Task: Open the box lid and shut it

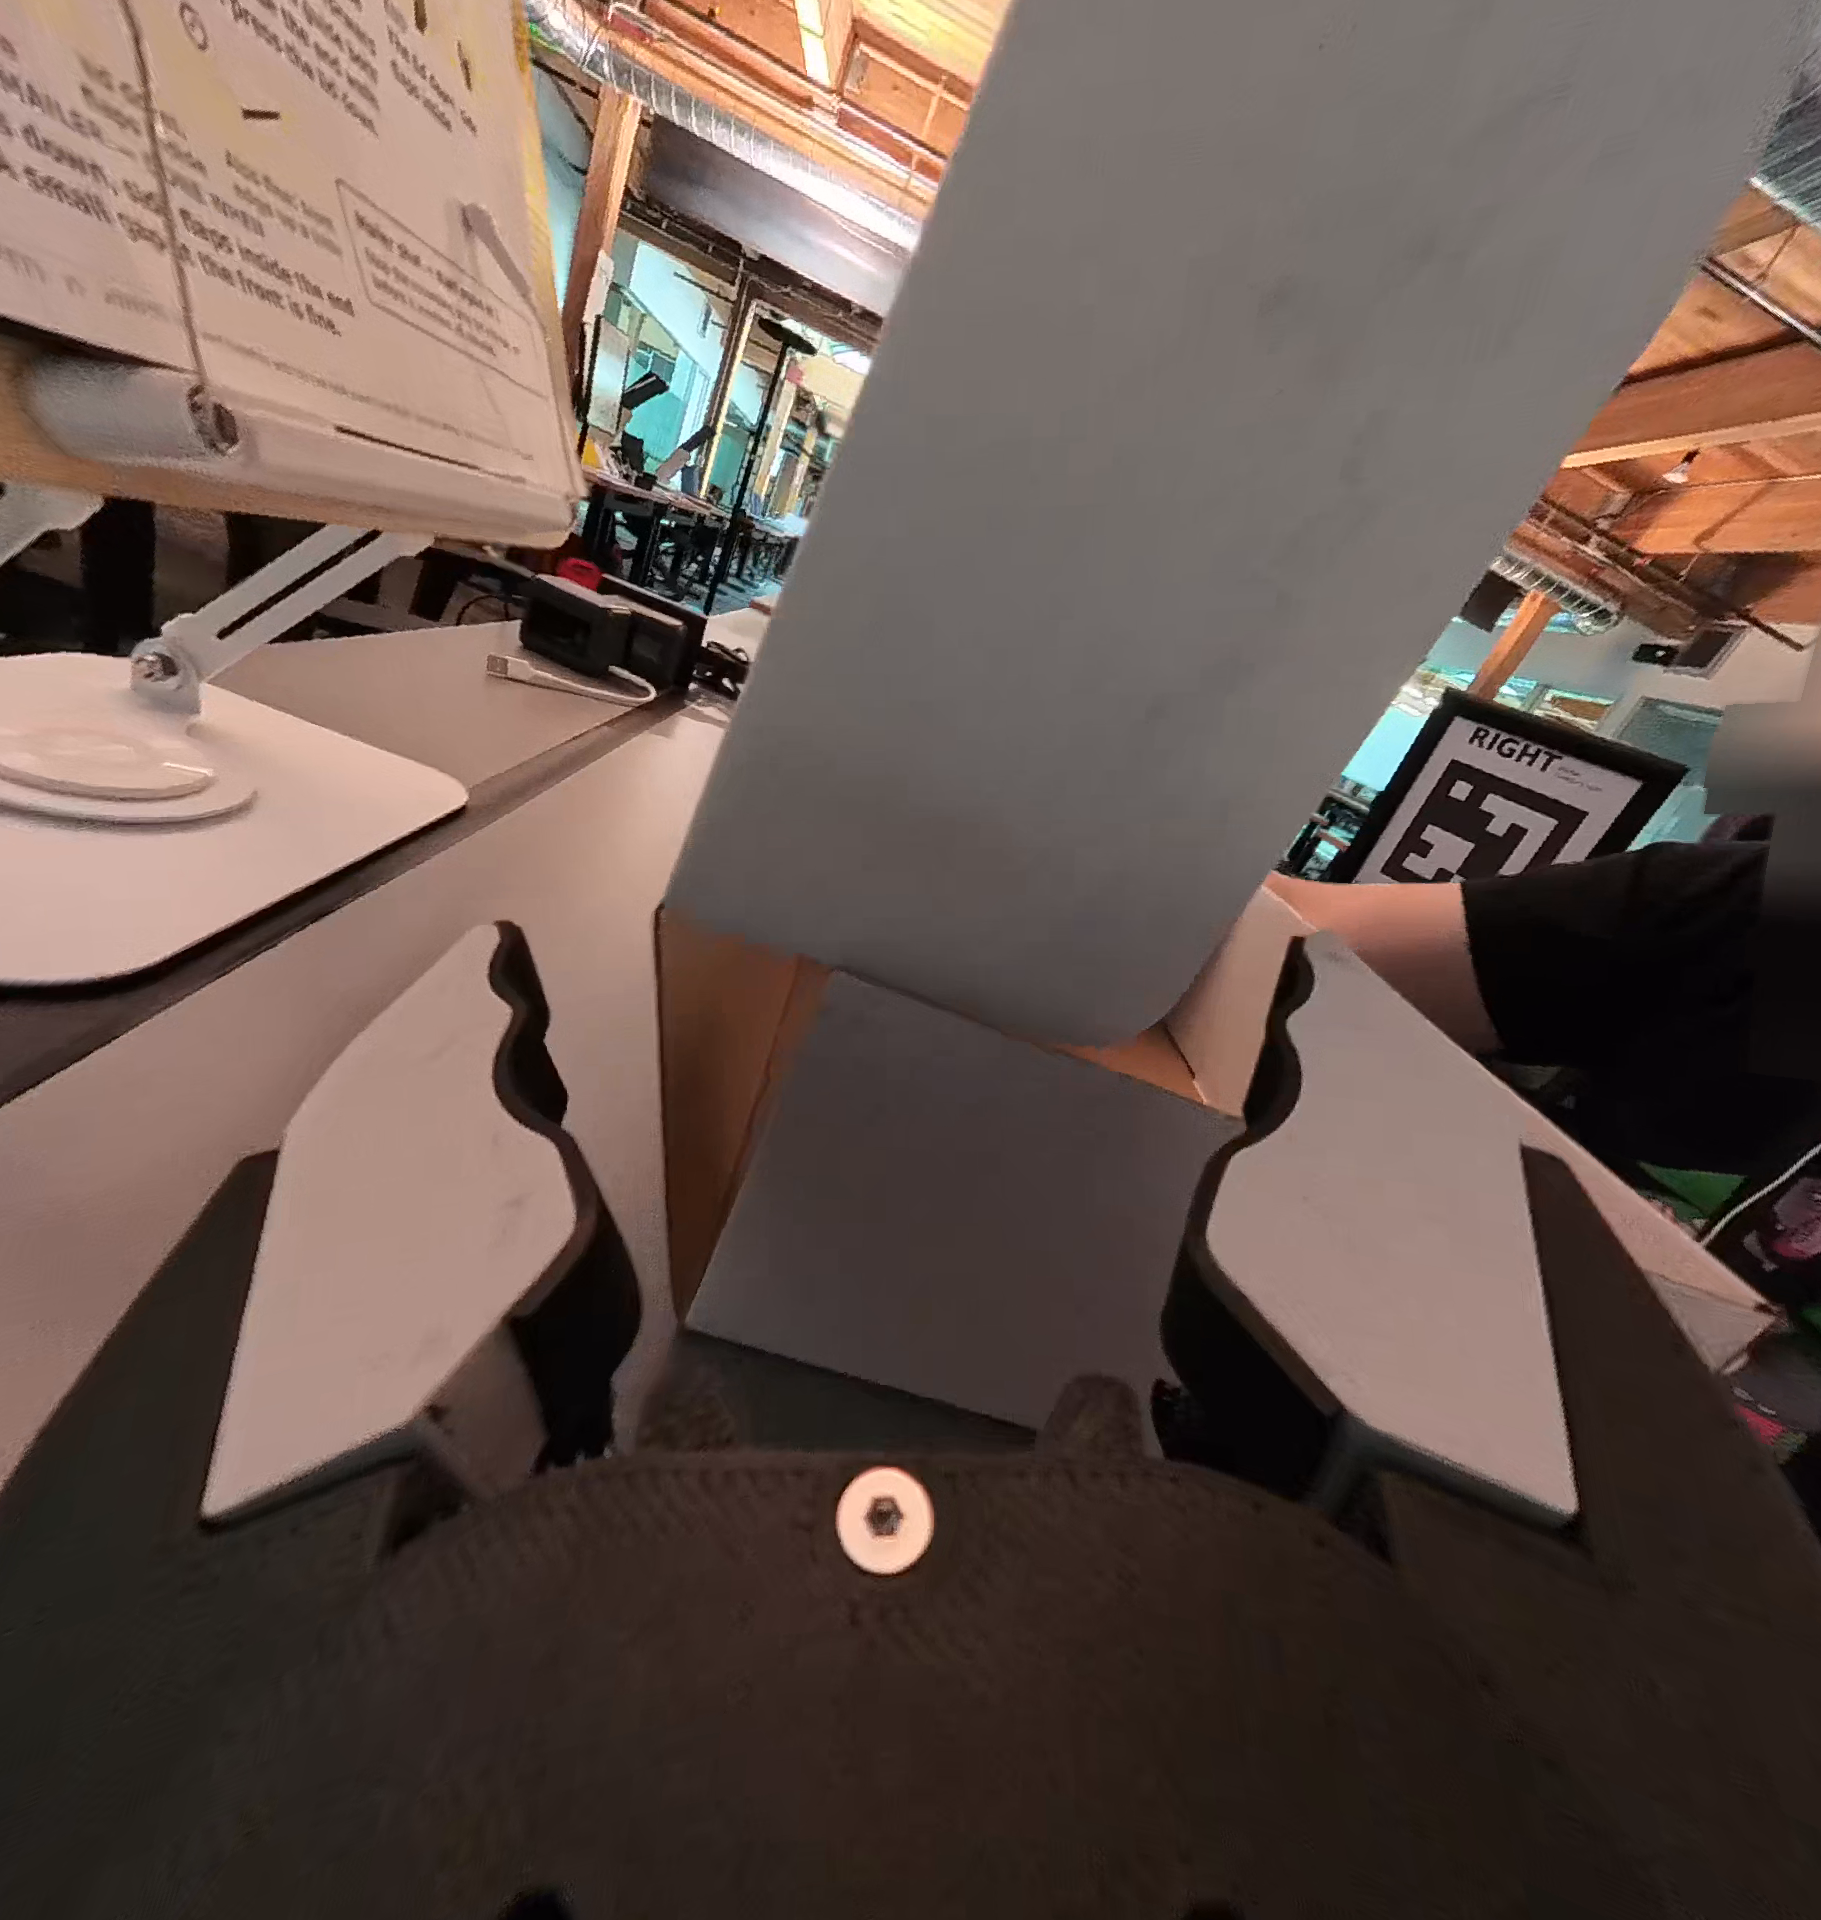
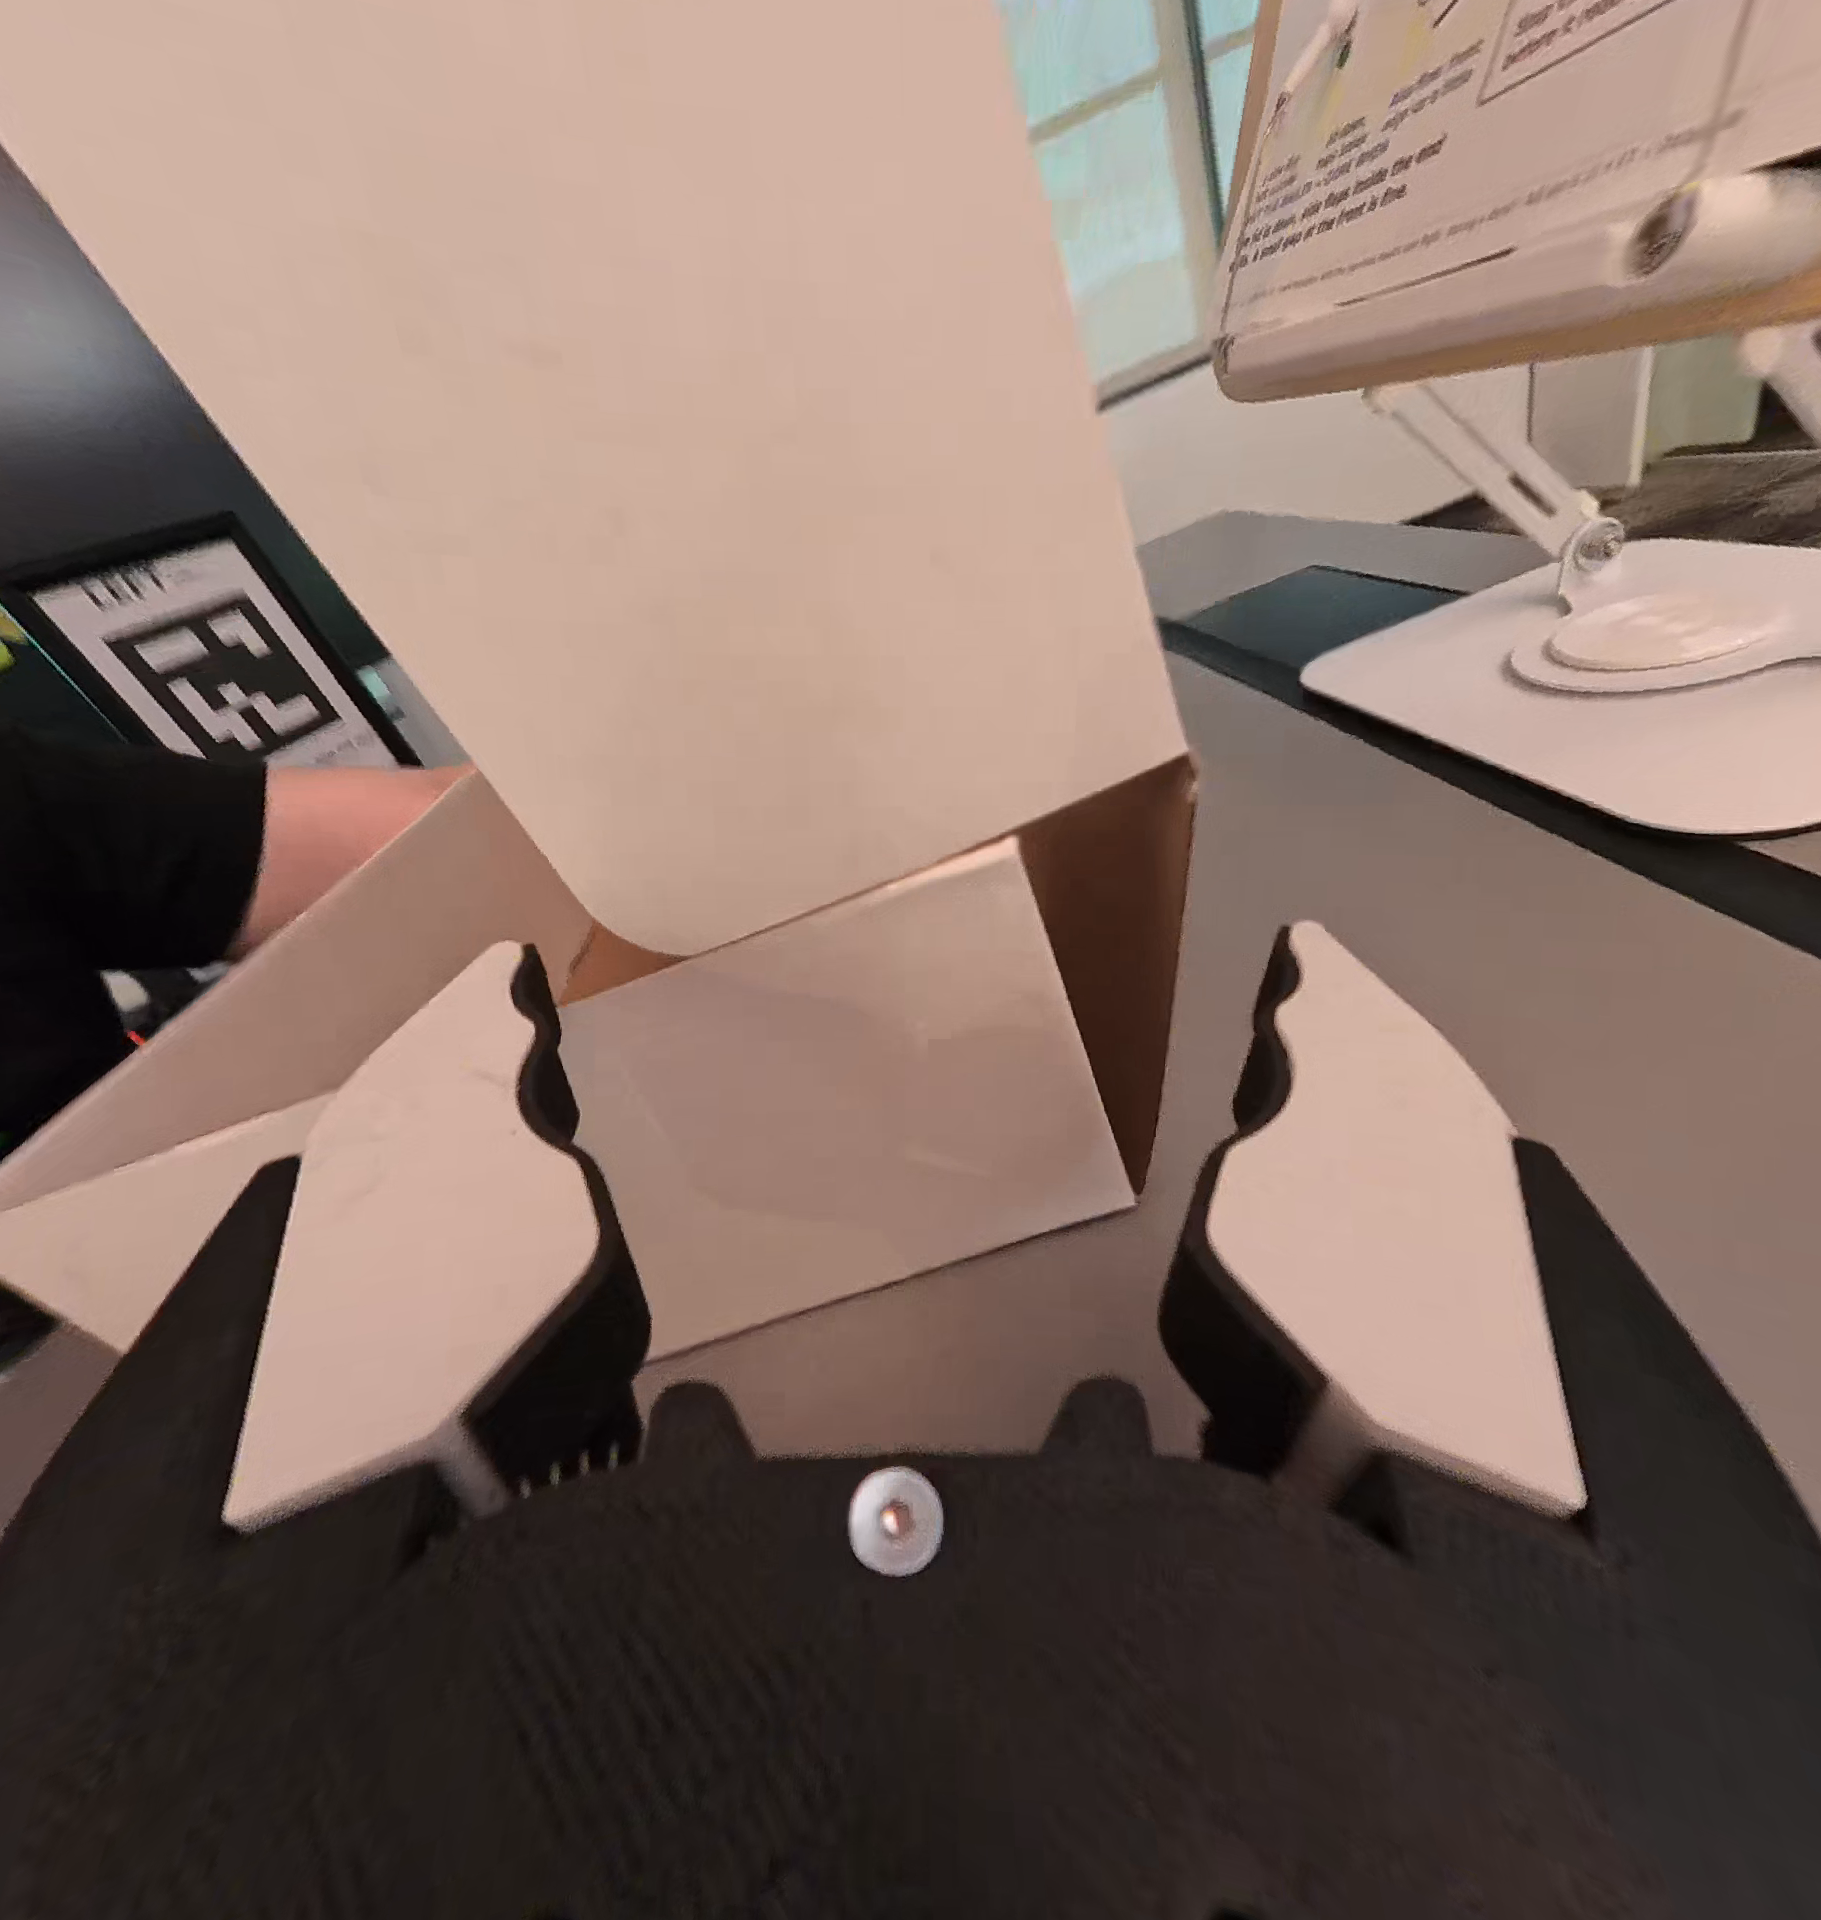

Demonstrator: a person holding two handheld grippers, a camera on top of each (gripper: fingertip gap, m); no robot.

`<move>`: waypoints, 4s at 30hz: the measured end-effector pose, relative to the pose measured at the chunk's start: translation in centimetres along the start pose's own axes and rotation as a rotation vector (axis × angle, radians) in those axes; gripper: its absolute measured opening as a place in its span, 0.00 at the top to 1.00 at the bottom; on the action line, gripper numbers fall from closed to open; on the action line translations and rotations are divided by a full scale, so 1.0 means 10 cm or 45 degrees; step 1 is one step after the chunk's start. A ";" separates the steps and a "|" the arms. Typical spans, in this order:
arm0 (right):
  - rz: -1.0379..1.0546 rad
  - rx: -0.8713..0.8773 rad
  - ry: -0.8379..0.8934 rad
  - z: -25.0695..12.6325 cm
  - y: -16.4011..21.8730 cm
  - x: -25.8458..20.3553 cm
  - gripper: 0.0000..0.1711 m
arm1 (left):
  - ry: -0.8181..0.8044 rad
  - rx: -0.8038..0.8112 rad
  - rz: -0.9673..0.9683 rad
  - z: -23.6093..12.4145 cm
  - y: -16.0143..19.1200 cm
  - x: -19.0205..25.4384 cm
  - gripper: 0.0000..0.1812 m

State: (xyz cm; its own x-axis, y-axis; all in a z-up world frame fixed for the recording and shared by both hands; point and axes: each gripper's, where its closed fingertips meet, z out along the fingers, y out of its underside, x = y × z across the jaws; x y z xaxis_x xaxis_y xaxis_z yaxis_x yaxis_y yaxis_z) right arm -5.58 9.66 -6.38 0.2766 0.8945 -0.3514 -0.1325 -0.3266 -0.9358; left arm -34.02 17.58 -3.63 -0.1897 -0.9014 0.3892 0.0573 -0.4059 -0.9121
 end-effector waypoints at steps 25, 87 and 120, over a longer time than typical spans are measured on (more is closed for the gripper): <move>-0.298 0.042 -0.033 0.22 -0.46 -0.31 0.19 | -0.081 -0.141 0.354 0.33 -0.38 0.41 0.20; -0.006 -0.137 -0.161 0.30 0.14 -0.16 0.25 | 0.056 -0.192 0.089 0.40 0.25 0.15 0.28; 0.019 -0.303 -0.070 0.16 0.26 -0.30 0.24 | -0.077 -0.458 0.031 0.23 0.51 0.34 0.21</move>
State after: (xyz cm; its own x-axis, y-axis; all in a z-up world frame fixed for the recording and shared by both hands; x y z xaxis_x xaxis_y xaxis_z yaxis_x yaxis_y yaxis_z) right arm -8.26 6.59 -7.72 0.2229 0.9021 -0.3696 0.0935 -0.3971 -0.9130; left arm -32.10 12.08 -6.62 -0.1333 -0.9218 0.3640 -0.2894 -0.3151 -0.9039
